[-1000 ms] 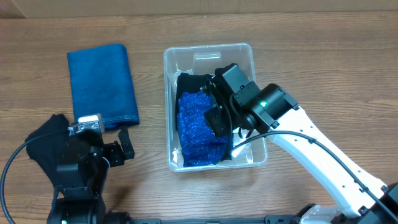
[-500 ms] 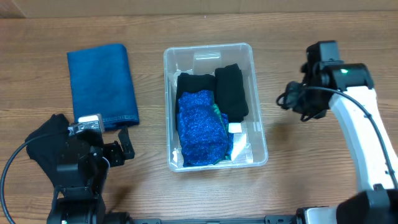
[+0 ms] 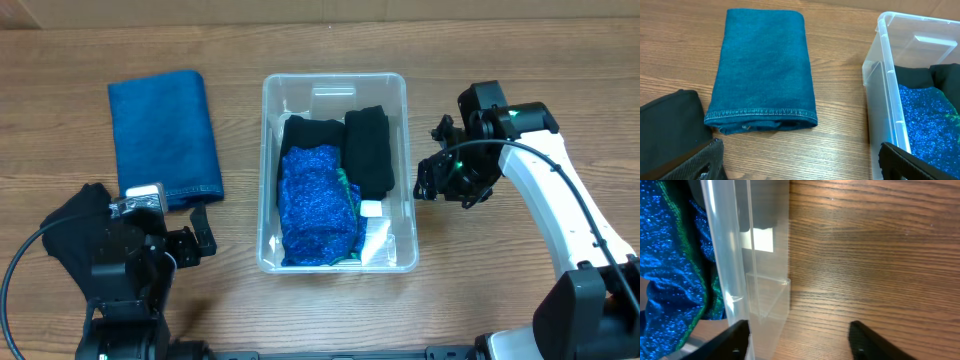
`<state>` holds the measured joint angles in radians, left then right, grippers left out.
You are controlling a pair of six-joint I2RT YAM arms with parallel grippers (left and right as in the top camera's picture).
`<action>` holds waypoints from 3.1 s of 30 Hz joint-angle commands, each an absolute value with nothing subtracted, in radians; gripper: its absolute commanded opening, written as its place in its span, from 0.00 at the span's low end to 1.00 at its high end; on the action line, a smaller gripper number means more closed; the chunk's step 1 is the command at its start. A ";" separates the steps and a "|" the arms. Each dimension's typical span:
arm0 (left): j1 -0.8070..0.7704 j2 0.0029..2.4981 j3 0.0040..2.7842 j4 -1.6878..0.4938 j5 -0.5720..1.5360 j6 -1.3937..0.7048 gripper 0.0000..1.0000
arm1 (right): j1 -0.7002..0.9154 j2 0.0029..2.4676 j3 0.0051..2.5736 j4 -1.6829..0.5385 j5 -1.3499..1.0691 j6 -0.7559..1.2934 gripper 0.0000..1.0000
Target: Pack container
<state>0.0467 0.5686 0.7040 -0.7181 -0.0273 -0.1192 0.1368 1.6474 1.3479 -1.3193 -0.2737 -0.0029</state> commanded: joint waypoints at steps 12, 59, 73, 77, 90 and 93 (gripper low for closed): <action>0.529 0.689 1.014 -1.011 -0.175 -0.345 1.00 | -0.146 1.599 1.355 -1.350 -0.076 0.236 0.80; 1.109 1.819 0.839 -0.470 0.706 0.023 0.55 | -0.144 1.599 1.354 -1.323 -0.098 0.213 0.84; 1.052 1.388 0.843 -0.620 0.964 -0.263 0.04 | -0.144 1.599 1.354 -1.322 -0.099 0.213 0.84; 1.005 1.081 0.873 -0.618 1.045 -0.447 0.04 | -0.144 1.599 1.354 -1.322 -0.099 0.213 0.84; 0.010 1.030 1.143 -0.275 0.791 -0.709 0.04 | -0.144 1.599 1.354 -1.322 -0.099 0.213 0.84; -0.262 1.140 1.143 -0.318 0.629 -0.665 0.04 | -0.144 1.599 1.354 -1.323 -0.099 0.213 0.85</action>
